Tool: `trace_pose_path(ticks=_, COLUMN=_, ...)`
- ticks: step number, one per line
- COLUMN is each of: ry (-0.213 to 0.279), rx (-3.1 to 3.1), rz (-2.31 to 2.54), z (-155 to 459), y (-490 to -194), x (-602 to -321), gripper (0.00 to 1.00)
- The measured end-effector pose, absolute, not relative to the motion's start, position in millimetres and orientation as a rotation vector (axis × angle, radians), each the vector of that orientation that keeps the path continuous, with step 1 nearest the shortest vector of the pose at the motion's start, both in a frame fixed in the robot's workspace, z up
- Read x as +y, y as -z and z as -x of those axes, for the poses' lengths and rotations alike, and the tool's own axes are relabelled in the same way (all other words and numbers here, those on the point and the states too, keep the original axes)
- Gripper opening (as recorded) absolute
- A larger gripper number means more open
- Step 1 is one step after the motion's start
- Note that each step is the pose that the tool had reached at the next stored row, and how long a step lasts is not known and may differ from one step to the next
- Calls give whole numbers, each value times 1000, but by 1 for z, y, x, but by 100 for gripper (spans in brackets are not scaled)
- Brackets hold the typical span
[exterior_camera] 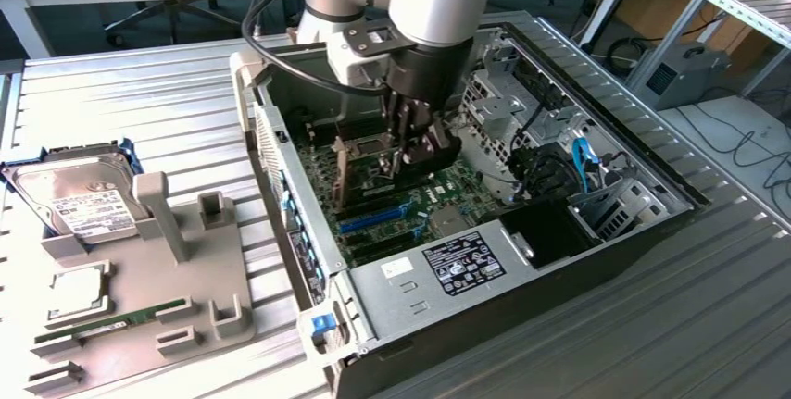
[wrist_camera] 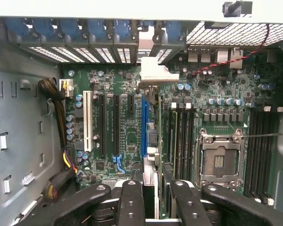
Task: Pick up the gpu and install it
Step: 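Insert the gpu into the slot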
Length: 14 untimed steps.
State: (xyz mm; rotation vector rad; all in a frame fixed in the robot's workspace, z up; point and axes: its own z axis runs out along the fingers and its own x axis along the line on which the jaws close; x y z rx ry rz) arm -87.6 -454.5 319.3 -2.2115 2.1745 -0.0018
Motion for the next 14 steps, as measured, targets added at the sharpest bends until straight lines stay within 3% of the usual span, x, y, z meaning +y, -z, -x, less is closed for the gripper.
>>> trace_pose_path(ticks=14, ry=2, rx=2174, rz=2212, z=92, y=-318, x=-455, gripper=27)
